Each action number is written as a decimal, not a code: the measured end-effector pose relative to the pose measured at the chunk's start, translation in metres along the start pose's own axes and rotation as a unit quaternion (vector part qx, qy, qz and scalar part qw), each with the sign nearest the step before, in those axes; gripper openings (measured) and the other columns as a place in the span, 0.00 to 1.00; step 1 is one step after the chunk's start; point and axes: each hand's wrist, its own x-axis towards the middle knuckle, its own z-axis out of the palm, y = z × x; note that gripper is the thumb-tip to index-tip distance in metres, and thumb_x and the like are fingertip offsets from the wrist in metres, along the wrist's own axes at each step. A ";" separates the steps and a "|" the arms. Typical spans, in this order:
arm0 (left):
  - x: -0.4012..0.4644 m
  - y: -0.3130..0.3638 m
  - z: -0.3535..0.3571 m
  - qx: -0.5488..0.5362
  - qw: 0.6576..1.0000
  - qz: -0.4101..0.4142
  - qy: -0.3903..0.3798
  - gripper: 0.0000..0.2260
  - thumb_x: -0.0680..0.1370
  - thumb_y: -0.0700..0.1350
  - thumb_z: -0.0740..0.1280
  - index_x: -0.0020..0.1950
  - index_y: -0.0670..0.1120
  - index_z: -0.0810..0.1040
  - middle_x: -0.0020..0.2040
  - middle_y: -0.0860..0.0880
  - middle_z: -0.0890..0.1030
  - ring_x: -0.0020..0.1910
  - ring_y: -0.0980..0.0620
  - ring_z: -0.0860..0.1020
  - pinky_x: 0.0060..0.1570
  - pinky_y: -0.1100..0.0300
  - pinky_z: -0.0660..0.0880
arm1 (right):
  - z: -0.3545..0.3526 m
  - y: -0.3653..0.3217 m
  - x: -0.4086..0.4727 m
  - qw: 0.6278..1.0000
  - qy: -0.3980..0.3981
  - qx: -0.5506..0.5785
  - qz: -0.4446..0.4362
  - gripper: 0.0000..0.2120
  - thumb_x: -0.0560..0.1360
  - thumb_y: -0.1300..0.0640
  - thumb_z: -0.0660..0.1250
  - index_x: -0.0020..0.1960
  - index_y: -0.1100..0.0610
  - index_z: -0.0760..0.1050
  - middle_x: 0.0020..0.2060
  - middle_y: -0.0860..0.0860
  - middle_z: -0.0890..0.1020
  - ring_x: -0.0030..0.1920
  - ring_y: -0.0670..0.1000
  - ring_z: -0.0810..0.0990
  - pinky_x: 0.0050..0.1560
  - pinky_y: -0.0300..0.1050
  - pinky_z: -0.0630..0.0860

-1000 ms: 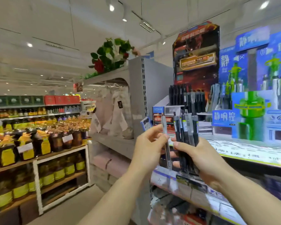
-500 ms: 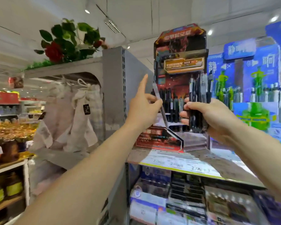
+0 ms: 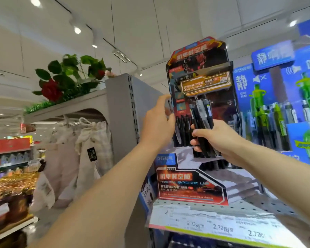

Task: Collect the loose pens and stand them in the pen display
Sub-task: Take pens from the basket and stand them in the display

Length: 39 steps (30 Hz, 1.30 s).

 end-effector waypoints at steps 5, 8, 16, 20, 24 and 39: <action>0.012 -0.023 0.017 0.014 0.999 0.008 -0.038 0.23 0.80 0.41 0.64 0.73 0.55 0.65 0.41 0.58 0.75 0.39 0.56 0.77 0.37 0.63 0.70 | -0.001 0.020 0.007 0.999 -0.009 0.024 0.024 0.05 0.80 0.64 0.68 0.56 0.61 0.80 0.39 0.59 0.85 0.36 0.55 0.84 0.40 0.53 0.85; 0.017 -0.035 0.026 -0.007 0.999 -0.012 -0.034 0.23 0.81 0.40 0.64 0.73 0.54 0.66 0.40 0.59 0.74 0.38 0.58 0.76 0.35 0.66 0.68 | -0.004 0.031 0.005 0.997 -0.033 0.052 0.039 0.07 0.80 0.65 0.68 0.58 0.63 0.79 0.39 0.60 0.82 0.37 0.57 0.82 0.36 0.49 0.81; 0.016 -0.043 0.036 -0.045 0.999 -0.010 -0.020 0.24 0.81 0.39 0.63 0.74 0.57 0.64 0.37 0.58 0.75 0.34 0.59 0.78 0.27 0.73 0.70 | 0.001 0.039 0.011 0.999 -0.006 0.044 0.029 0.07 0.80 0.64 0.69 0.57 0.60 0.81 0.40 0.59 0.83 0.38 0.56 0.84 0.43 0.52 0.84; 0.014 -0.041 0.034 -0.069 0.998 -0.013 -0.005 0.23 0.81 0.39 0.62 0.74 0.56 0.66 0.33 0.55 0.75 0.34 0.68 0.76 0.27 0.74 0.69 | 0.001 0.037 0.009 0.999 -0.016 0.037 0.030 0.07 0.80 0.64 0.69 0.57 0.60 0.81 0.41 0.59 0.83 0.38 0.55 0.83 0.43 0.51 0.84; 0.012 -0.039 0.032 -0.065 0.997 -0.027 -0.006 0.21 0.82 0.42 0.62 0.72 0.58 0.68 0.35 0.55 0.76 0.33 0.64 0.77 0.28 0.72 0.69 | 0.001 0.035 0.007 0.999 -0.024 0.028 0.024 0.07 0.80 0.64 0.68 0.58 0.61 0.80 0.41 0.58 0.83 0.37 0.55 0.82 0.41 0.47 0.82; 0.016 -0.036 0.034 0.152 0.979 -0.050 -0.125 0.18 0.80 0.44 0.63 0.70 0.46 0.69 0.47 0.46 0.79 0.44 0.46 0.74 0.42 0.55 0.68 | 0.001 0.038 0.000 0.999 0.005 0.038 0.001 0.06 0.80 0.63 0.69 0.56 0.58 0.82 0.41 0.59 0.86 0.38 0.54 0.85 0.45 0.53 0.86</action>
